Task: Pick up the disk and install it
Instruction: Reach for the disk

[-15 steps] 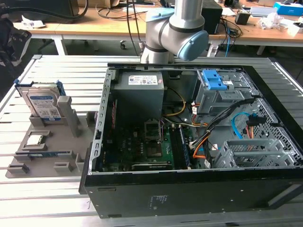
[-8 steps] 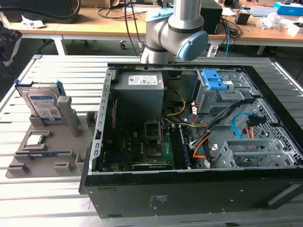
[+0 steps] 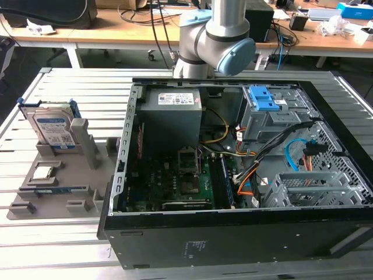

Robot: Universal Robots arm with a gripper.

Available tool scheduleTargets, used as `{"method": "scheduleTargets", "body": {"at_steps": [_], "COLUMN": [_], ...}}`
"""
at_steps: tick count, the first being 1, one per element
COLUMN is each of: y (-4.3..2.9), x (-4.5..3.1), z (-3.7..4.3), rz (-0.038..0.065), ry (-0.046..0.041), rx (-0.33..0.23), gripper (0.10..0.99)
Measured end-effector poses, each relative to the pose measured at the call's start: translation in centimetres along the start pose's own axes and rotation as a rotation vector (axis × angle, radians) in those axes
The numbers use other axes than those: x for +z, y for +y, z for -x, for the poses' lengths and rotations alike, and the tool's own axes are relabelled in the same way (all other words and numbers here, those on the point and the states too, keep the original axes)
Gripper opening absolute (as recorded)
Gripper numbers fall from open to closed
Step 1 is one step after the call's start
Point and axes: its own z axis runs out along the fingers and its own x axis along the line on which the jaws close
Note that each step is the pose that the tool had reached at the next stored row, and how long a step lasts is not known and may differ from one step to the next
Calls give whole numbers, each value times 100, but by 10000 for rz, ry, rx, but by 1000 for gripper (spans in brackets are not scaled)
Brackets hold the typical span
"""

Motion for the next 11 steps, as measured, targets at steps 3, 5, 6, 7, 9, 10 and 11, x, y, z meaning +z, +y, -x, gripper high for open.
{"method": "scheduleTargets", "body": {"at_steps": [3, 5, 6, 7, 9, 10, 11], "y": [0, 0, 0, 0, 0, 0, 0], "x": [0, -1, 0, 0, 0, 0, -1], "z": [-6, -7, -7, -7, -8, -8, -9], "rz": [0, 0, 0, 0, 0, 0, 0], "ry": [0, 0, 0, 0, 0, 0, 0], "rx": [0, 0, 0, 0, 0, 0, 0], "gripper": [106, 106, 106, 106, 106, 106, 106]}}
